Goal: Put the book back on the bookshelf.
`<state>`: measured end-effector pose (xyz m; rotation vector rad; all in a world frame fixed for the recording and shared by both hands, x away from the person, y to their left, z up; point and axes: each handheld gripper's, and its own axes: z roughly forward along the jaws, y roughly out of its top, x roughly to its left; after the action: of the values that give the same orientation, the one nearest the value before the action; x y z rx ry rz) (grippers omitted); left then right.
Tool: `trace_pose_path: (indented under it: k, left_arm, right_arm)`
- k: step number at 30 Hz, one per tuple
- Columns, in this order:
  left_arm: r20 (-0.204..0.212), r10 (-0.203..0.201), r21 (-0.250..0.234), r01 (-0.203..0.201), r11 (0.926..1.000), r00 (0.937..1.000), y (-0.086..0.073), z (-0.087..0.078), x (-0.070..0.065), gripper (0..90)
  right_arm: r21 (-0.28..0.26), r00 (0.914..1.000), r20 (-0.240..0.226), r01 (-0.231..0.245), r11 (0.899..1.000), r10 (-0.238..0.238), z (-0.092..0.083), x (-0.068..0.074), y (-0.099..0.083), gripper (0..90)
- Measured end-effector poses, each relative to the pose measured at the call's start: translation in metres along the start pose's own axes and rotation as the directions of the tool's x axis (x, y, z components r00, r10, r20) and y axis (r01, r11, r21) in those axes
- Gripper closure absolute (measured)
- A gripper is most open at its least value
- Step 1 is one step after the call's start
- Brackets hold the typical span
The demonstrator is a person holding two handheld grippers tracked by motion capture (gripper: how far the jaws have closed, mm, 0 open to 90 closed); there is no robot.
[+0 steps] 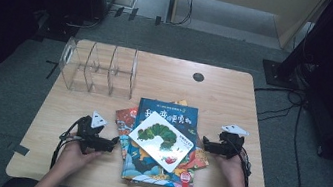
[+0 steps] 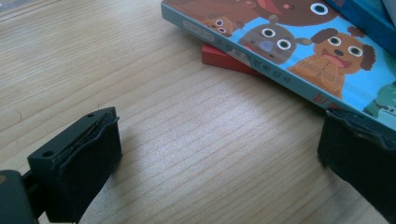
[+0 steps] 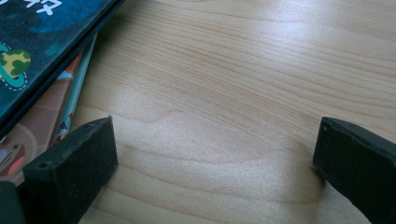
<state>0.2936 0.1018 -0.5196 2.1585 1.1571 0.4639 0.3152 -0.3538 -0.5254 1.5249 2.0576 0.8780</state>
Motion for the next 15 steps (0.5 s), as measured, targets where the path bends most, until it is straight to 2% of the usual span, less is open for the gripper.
trace_pose_path:
  k: [9,10,11,13,14,15]
  left_arm:
    - [-0.002,0.000,0.000,0.000,1.0000,1.0000,0.0007,0.0004,0.0001,0.2]
    - [0.003,0.006,-0.005,-0.006,1.0000,1.0000,0.0007,0.0002,0.0008,0.4]
    - [0.012,0.011,-0.024,-0.011,0.9997,0.9999,0.0000,-0.0011,0.0017,4.4]
    - [0.022,0.016,-0.039,-0.015,0.9991,0.9996,-0.0011,-0.0037,0.0046,17.2]
    - [0.021,0.013,-0.036,-0.012,0.9993,0.9997,-0.0008,-0.0040,0.0049,17.4]
    - [0.018,0.014,-0.031,-0.013,0.9994,0.9998,-0.0009,-0.0045,0.0053,17.3]
  right_arm:
    - [-0.005,1.0000,0.000,0.002,1.000,-0.002,-0.0006,0.0005,-0.0006,0.3]
    - [-0.005,1.0000,0.000,0.001,1.000,-0.001,-0.0006,0.0006,-0.0006,0.3]
    - [-0.002,1.0000,0.000,0.000,1.000,0.000,-0.0006,0.0007,-0.0002,0.5]
    - [-0.005,1.0000,-0.007,0.007,1.000,-0.007,-0.0018,0.0001,0.0007,9.1]
    - [-0.010,0.9998,-0.015,0.009,1.000,-0.010,-0.0037,0.0000,0.0013,16.5]
    - [-0.013,0.9995,-0.031,0.005,1.000,-0.006,-0.0053,-0.0002,0.0018,17.6]
